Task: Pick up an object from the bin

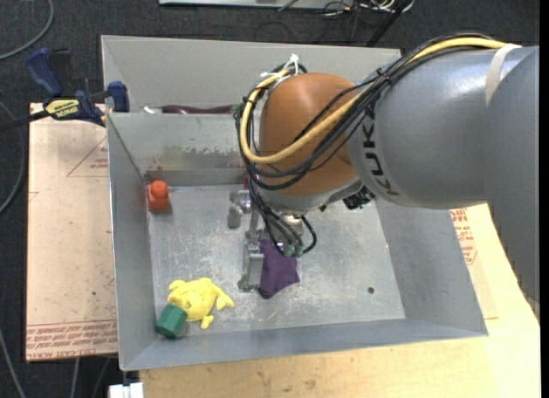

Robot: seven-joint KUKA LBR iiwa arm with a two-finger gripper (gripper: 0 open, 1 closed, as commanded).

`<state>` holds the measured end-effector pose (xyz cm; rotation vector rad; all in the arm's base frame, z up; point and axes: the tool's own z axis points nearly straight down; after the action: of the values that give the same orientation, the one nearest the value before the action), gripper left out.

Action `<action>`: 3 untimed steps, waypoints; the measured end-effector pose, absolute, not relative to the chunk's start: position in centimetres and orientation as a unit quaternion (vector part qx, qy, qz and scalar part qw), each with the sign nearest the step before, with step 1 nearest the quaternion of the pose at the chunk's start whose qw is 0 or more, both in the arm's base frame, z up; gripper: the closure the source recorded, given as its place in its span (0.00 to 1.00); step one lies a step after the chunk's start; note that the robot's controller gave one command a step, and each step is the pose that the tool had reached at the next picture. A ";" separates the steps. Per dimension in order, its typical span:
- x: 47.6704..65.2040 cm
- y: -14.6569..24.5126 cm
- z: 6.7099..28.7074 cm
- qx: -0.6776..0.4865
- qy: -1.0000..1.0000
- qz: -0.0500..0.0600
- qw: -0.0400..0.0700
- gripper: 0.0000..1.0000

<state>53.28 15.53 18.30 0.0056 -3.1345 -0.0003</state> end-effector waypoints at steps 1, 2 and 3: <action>53.5 15.5 18.7 0.000 -1.000 -0.001 0.000 0.00; 52.0 11.6 15.5 0.031 -1.000 -0.002 -0.001 0.00; 51.6 10.2 14.4 0.036 -0.999 -0.001 0.002 0.00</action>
Offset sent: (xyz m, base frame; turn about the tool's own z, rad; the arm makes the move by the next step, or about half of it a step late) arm -0.0292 -0.0842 -0.0637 -0.1100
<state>51.58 10.19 14.38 0.1137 -3.1350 -0.0018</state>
